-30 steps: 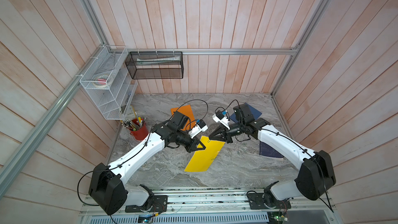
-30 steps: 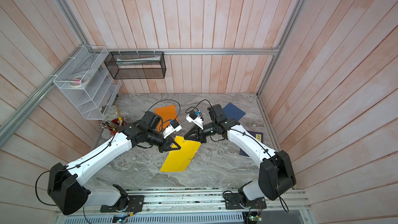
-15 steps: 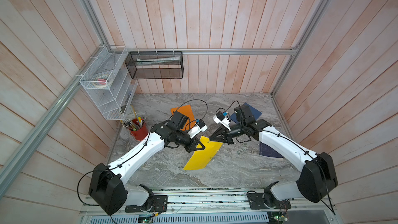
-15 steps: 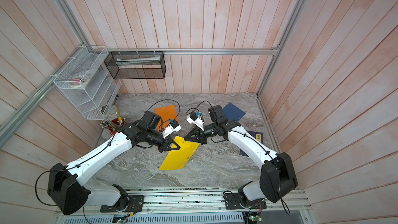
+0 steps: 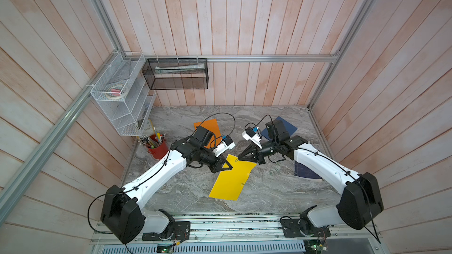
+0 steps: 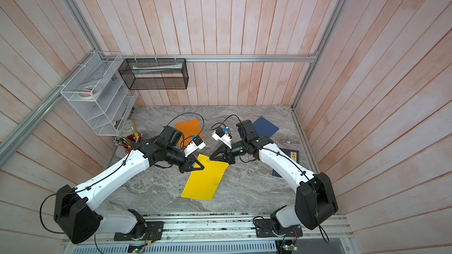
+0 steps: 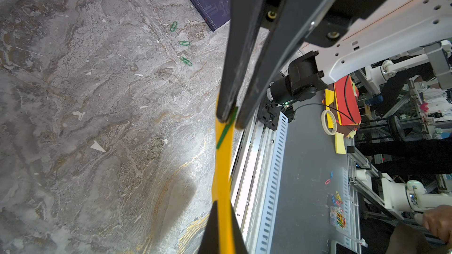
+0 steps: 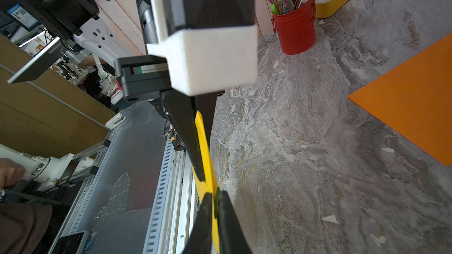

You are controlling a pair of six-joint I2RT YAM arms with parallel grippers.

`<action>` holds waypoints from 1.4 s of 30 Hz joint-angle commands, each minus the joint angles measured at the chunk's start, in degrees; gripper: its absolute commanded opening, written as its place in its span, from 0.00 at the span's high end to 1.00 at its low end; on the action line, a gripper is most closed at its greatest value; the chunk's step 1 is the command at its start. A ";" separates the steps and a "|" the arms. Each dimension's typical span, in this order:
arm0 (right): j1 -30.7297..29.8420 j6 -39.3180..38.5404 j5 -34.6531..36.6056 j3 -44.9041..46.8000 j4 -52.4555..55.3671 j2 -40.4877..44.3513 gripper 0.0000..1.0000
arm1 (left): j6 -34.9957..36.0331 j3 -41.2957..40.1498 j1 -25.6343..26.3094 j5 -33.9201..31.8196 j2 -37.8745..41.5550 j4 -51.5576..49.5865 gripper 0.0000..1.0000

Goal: Unclip the paperclips from the documents
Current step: Remove the paper clip from the document.

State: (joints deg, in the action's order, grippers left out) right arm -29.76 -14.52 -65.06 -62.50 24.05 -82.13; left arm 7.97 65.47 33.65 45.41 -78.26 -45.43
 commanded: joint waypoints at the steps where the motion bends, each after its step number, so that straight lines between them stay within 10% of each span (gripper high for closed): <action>1: -0.21 0.18 -0.31 0.62 0.30 0.82 0.93 | 1.29 1.68 -0.25 1.06 0.31 -0.22 1.00; 42: 2.08 2.48 0.49 -0.17 -1.29 1.27 0.92 | 2.14 0.91 -0.25 -0.85 -0.40 -1.35 1.00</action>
State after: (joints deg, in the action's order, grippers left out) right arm -27.92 -12.19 -64.34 -62.50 23.22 -81.84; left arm 8.86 65.47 33.65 44.84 -78.28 -45.78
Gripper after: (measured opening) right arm 0.077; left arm 0.050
